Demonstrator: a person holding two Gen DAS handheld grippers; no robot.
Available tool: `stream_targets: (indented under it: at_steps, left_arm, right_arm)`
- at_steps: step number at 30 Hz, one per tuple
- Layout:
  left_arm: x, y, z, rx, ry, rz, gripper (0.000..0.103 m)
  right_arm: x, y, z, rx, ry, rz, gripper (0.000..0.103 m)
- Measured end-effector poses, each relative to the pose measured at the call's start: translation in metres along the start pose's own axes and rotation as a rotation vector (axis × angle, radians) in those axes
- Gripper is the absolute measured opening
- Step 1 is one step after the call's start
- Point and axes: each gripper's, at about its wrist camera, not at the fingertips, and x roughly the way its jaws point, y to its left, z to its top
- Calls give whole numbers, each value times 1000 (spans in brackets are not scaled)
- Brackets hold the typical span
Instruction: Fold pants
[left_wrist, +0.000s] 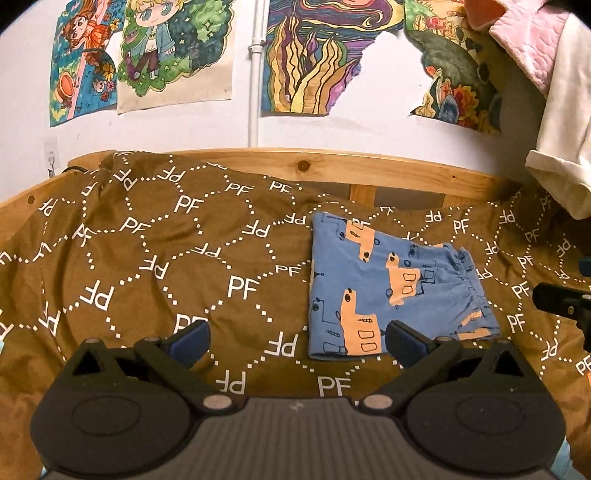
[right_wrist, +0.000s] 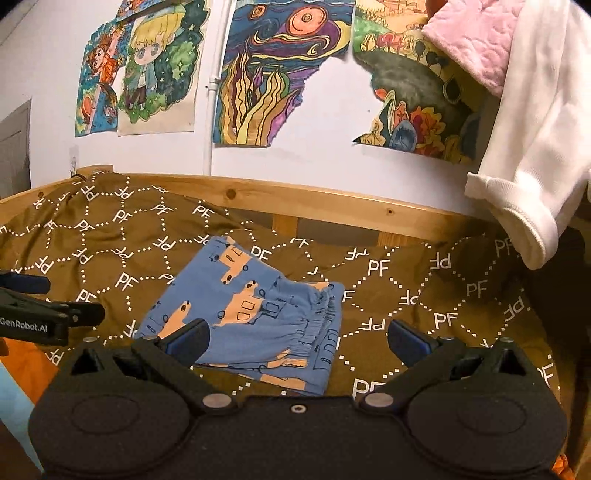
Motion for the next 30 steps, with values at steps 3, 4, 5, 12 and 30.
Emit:
stream_targets:
  at_steps: [3, 4, 5, 12, 30]
  left_arm:
    - [-6, 2, 0, -7, 0, -6, 103]
    - [-9, 3, 0, -10, 0, -8, 103]
    - [-13, 3, 0, -12, -2, -10, 103]
    - [-40, 6, 0, -10, -13, -33, 103]
    - [-102, 19, -24, 2, -37, -41, 103]
  right_arm:
    - [-5, 3, 2, 0, 7, -3, 102]
    - [-7, 4, 2, 2, 9, -7, 102]
    - [-9, 5, 3, 4, 13, -7, 102]
    - [-35, 18, 4, 35, 64, -7, 102]
    - [-88, 46, -21, 171, -5, -38, 102]
